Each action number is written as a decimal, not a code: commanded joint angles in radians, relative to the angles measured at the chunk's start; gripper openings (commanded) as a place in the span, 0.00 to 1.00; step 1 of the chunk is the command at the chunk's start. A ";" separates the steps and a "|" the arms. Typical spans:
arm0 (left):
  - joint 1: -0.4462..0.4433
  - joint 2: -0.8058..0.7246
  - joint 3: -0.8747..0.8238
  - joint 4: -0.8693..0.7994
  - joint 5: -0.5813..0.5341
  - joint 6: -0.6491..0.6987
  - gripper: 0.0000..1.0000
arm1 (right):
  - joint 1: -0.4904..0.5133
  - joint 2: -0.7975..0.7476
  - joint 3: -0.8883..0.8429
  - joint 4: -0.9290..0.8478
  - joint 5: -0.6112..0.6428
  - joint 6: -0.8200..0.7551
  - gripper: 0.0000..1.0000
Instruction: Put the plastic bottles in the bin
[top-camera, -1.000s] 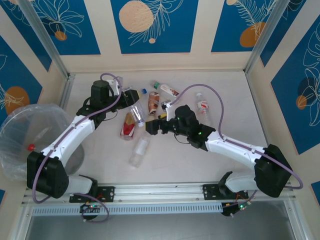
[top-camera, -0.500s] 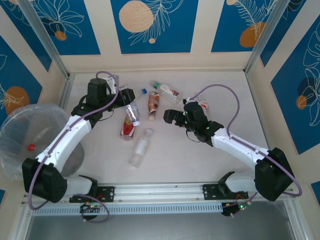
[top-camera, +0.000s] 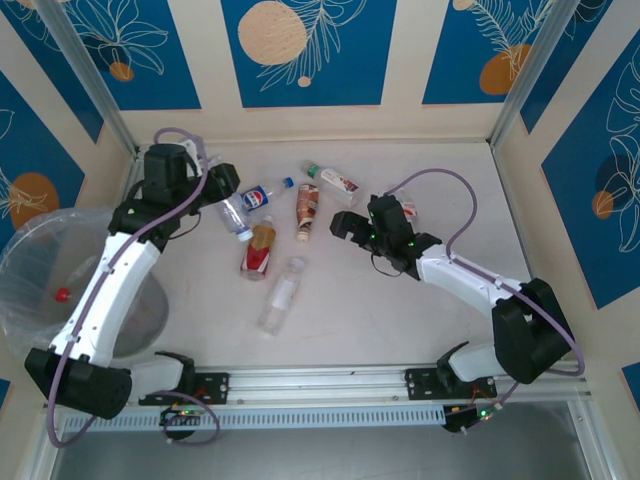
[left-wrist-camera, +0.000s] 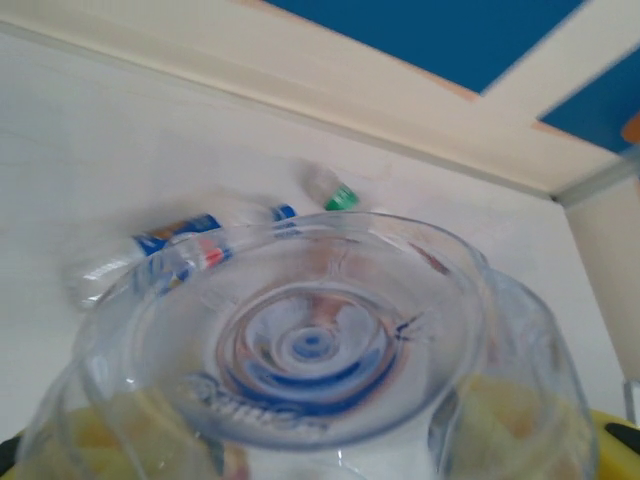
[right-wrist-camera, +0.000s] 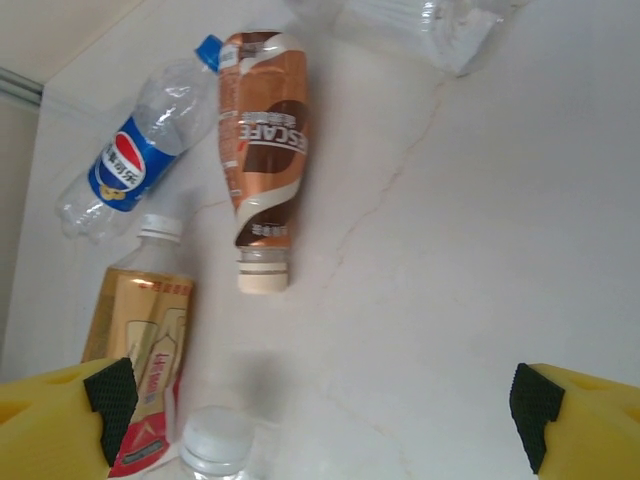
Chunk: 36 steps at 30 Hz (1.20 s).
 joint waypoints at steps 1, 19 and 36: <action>0.055 -0.055 0.096 -0.158 -0.151 0.052 0.53 | -0.006 0.031 0.066 0.035 -0.071 0.018 0.98; 0.248 -0.127 0.345 -0.353 -0.443 0.290 0.54 | -0.006 0.164 0.167 0.028 -0.200 0.040 0.97; 0.259 -0.215 0.236 -0.340 -0.942 0.473 0.54 | -0.006 0.206 0.213 -0.009 -0.240 0.031 0.96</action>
